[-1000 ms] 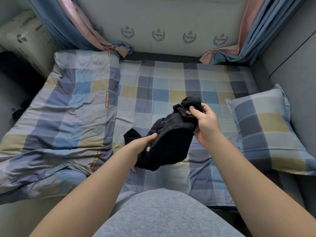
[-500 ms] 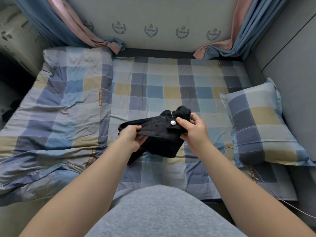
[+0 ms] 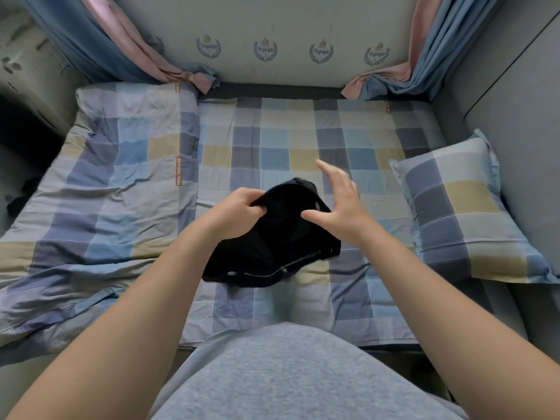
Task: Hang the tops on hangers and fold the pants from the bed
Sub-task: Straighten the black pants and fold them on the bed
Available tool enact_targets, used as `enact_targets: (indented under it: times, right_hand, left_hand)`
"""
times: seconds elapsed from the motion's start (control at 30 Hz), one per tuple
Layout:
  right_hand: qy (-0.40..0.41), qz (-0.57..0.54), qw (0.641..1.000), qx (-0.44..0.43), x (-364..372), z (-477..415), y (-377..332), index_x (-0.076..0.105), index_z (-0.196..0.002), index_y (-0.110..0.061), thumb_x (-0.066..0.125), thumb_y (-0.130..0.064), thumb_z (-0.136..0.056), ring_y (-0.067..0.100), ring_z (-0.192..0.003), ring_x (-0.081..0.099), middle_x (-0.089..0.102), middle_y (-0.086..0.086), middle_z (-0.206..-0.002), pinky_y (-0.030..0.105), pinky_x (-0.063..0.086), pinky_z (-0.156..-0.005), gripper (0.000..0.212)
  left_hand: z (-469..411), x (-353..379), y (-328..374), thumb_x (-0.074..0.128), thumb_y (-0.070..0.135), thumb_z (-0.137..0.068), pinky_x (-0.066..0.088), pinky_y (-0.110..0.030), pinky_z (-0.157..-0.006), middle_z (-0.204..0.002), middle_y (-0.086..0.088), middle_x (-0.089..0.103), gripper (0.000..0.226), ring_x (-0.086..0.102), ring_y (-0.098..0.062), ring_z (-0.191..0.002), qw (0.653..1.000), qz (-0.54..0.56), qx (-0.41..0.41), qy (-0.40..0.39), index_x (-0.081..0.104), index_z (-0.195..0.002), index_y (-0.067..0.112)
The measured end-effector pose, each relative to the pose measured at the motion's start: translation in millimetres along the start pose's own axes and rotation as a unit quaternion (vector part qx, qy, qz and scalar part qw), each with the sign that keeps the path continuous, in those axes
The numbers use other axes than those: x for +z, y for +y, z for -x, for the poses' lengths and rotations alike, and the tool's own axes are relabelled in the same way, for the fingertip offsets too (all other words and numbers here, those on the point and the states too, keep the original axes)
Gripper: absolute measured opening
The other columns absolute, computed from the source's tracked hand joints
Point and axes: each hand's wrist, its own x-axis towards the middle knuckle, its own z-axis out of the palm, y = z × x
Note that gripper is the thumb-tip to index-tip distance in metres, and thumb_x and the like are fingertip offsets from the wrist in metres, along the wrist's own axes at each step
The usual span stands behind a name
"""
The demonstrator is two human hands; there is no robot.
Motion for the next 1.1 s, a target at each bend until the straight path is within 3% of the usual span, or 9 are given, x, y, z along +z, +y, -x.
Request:
enact_targets:
  times: [0.1, 0.2, 0.27, 0.33, 0.47, 0.7, 0.9, 1.0, 1.1]
  right_hand:
    - [-0.043, 0.155, 0.987, -0.022, 8, -11, -9, 0.041, -0.143, -0.043, 0.075, -0.044, -0.081, 0.021, -0.147, 0.021, 0.031, -0.004, -0.157, 0.046, 0.017, -0.114, 0.07]
    - [-0.044, 0.105, 0.993, 0.012, 18, -14, -13, 0.061, -0.096, -0.028, 0.064, -0.024, -0.095, 0.032, -0.1, 0.057, 0.063, -0.002, -0.094, 0.038, 0.043, -0.085, 0.004]
    - [-0.006, 0.054, 0.999, 0.001, 17, -13, -12, 0.059, -0.084, -0.026, 0.061, -0.013, -0.095, 0.029, -0.081, 0.056, 0.058, -0.005, -0.074, 0.035, 0.045, -0.068, 0.016]
    - [0.034, 0.014, 0.999, -0.025, 13, -13, -17, 0.062, -0.083, -0.026, 0.058, -0.006, -0.091, 0.024, -0.078, 0.057, 0.061, -0.007, -0.073, 0.034, 0.044, -0.066, 0.021]
    - [0.073, -0.06, 0.994, -0.055, 9, -10, -20, 0.067, -0.089, -0.026, 0.053, -0.002, -0.086, 0.02, -0.082, 0.062, 0.067, -0.01, -0.078, 0.034, 0.05, -0.07, 0.029]
    - [0.059, 0.084, 0.994, 0.033, 32, 5, 27, 0.068, -0.106, -0.023, 0.045, 0.003, -0.086, 0.027, -0.095, 0.059, 0.068, -0.002, -0.099, 0.038, 0.05, -0.078, 0.04]
    - [0.133, 0.089, 0.986, 0.05, 35, 16, 46, 0.066, -0.108, -0.014, 0.041, 0.008, -0.085, 0.029, -0.095, 0.058, 0.065, 0.005, -0.105, 0.043, 0.051, -0.08, 0.041]
    - [0.159, 0.086, 0.981, 0.076, 31, 19, 54, 0.067, -0.105, -0.009, 0.04, 0.011, -0.081, 0.031, -0.093, 0.057, 0.064, 0.009, -0.104, 0.045, 0.051, -0.08, 0.042]
    - [0.19, 0.085, 0.97, 0.126, 21, 22, 69, 0.067, -0.108, -0.006, 0.039, 0.012, -0.082, 0.033, -0.096, 0.058, 0.064, 0.013, -0.107, 0.039, 0.049, -0.08, 0.042]
  left_hand:
    - [4, -5, 8, 0.049, 0.013, -0.101, 0.047, -0.026, -0.069, -0.082, 0.013, 0.071, 0.03, 0.064, -0.002, -0.076, 0.998, -0.042, 0.042, 0.0, 0.073, -0.096, 0.031]
    - [9, -7, 8, 0.052, 0.005, -0.098, 0.048, -0.026, -0.074, -0.086, 0.013, 0.071, 0.029, 0.063, -0.003, -0.084, 0.994, -0.055, 0.08, 0.053, 0.073, -0.099, 0.025]
    - [7, -8, -1, 0.057, 0.006, -0.096, 0.047, -0.019, -0.077, -0.092, 0.015, 0.07, 0.026, 0.063, -0.003, -0.089, 0.989, -0.057, 0.086, 0.107, 0.072, -0.105, 0.025]
    - [6, -5, -16, 0.063, 0.01, -0.095, 0.042, -0.013, -0.066, -0.087, 0.018, 0.065, 0.019, 0.061, -0.004, -0.079, 0.985, -0.07, 0.066, 0.145, 0.069, -0.104, 0.025]
    - [4, 19, -56, 0.062, 0.008, -0.093, 0.041, -0.029, -0.068, -0.093, 0.0, 0.065, 0.013, 0.06, -0.025, -0.085, 0.976, -0.12, -0.005, 0.18, 0.069, -0.099, 0.018]
    - [7, 45, -96, 0.057, 0.009, -0.084, 0.043, -0.037, -0.078, -0.111, -0.001, 0.056, 0.028, 0.047, -0.029, -0.107, 0.935, -0.229, -0.13, 0.236, 0.062, -0.107, 0.025]
    - [13, 57, -117, 0.055, -0.003, -0.082, 0.041, -0.04, -0.069, -0.11, -0.006, 0.054, 0.039, 0.053, -0.029, -0.094, 0.937, -0.168, -0.163, 0.26, 0.045, -0.111, 0.021]
    - [17, 59, -131, 0.055, -0.003, -0.083, 0.045, -0.042, -0.079, -0.121, -0.011, 0.049, 0.041, 0.053, -0.035, -0.105, 0.931, -0.157, -0.201, 0.262, 0.052, -0.119, 0.016]
    - [25, 56, -153, 0.047, 0.001, -0.087, 0.044, -0.042, -0.094, -0.124, -0.014, 0.047, 0.031, 0.046, -0.037, -0.112, 0.914, -0.159, -0.257, 0.27, 0.066, -0.106, 0.015]
